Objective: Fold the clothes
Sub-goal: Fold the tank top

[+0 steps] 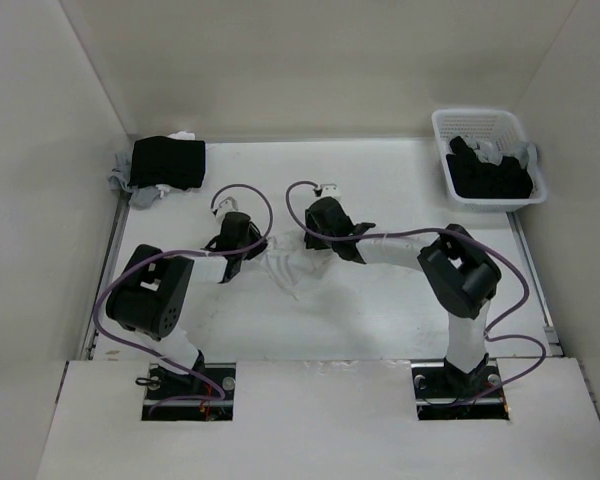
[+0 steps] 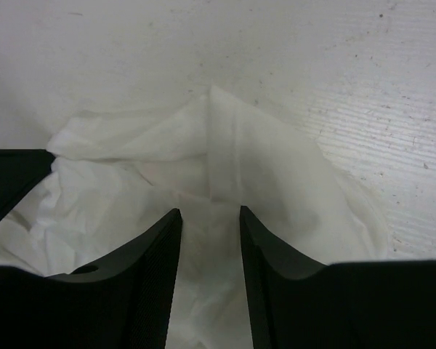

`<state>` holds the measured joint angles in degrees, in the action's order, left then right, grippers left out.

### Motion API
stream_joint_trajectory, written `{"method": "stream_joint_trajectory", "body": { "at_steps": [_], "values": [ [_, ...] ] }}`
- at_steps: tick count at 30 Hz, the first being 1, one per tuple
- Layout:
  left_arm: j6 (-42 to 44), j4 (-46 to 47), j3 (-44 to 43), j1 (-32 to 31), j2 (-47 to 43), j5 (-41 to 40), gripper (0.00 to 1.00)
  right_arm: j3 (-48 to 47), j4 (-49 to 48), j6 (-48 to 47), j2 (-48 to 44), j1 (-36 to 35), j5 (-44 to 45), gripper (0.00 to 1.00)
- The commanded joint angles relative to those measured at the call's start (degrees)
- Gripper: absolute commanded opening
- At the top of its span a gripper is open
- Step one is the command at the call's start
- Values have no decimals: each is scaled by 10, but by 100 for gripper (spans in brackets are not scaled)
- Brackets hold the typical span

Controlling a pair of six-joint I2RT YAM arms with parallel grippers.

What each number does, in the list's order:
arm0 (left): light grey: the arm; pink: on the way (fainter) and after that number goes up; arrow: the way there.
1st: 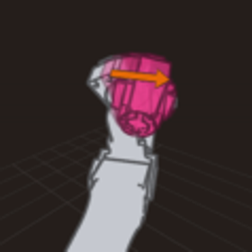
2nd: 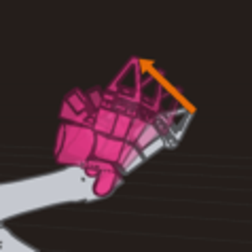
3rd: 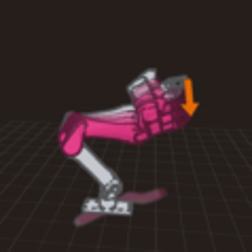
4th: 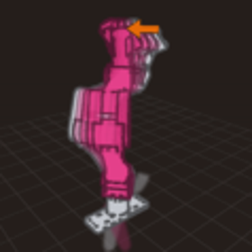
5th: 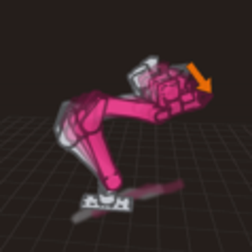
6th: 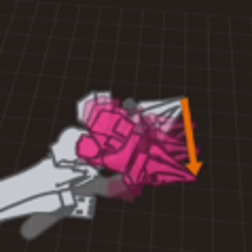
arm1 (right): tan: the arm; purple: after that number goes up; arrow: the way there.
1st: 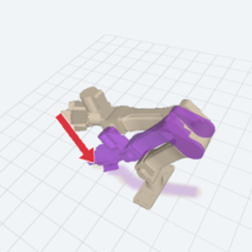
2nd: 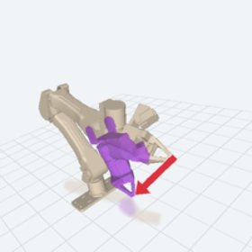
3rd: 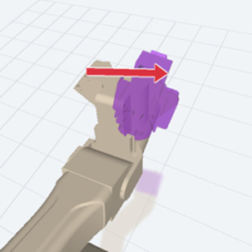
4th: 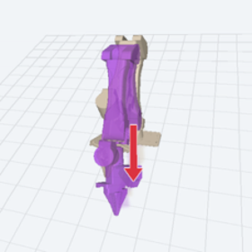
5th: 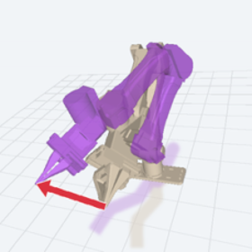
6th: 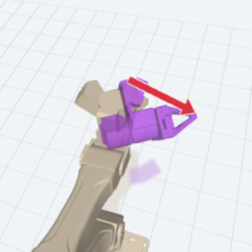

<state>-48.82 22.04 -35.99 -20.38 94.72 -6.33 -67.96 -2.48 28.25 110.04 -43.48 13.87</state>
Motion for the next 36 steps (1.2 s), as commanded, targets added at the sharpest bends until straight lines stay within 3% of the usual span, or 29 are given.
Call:
{"method": "stream_joint_trajectory", "body": {
  "at_steps": [1, 4, 7, 12, 21, 24, 28, 31, 34, 36],
  "values": [
    [5, 19, 6, -2, -34, 0, 2, -35, 23, -12, 12, 1, 19, 36],
    [2, 25, 8, 0, -46, 0, 1, -34, 21, -1, 10, 7, 14, 14],
    [-6, 27, 3, 7, -68, -2, 0, -17, -2, 10, -30, 14, 33, 4],
    [-22, 33, -54, 14, -106, -9, 0, -31, -27, -8, -102, 33, 35, 1],
    [-25, -4, -277, 78, -151, 9, 0, -249, 25, -68, -182, 99, -36, 2],
    [-20, -11, -298, 95, -193, 9, 0, -277, 30, -83, -220, 105, -69, 4],
    [-14, -7, -231, 101, -273, -2, 1, -191, 21, -108, -306, 87, -145, 8],
    [-29, 11, -119, 90, -322, -15, 4, -70, -12, -80, -356, 61, -134, 8],
    [-41, 27, 5, 88, -361, -6, 8, 128, -74, -25, -423, 33, -93, 8],
    [-41, 23, 64, 87, -382, 0, 11, 191, -72, -16, -444, 28, -86, 9]
  ]
}}
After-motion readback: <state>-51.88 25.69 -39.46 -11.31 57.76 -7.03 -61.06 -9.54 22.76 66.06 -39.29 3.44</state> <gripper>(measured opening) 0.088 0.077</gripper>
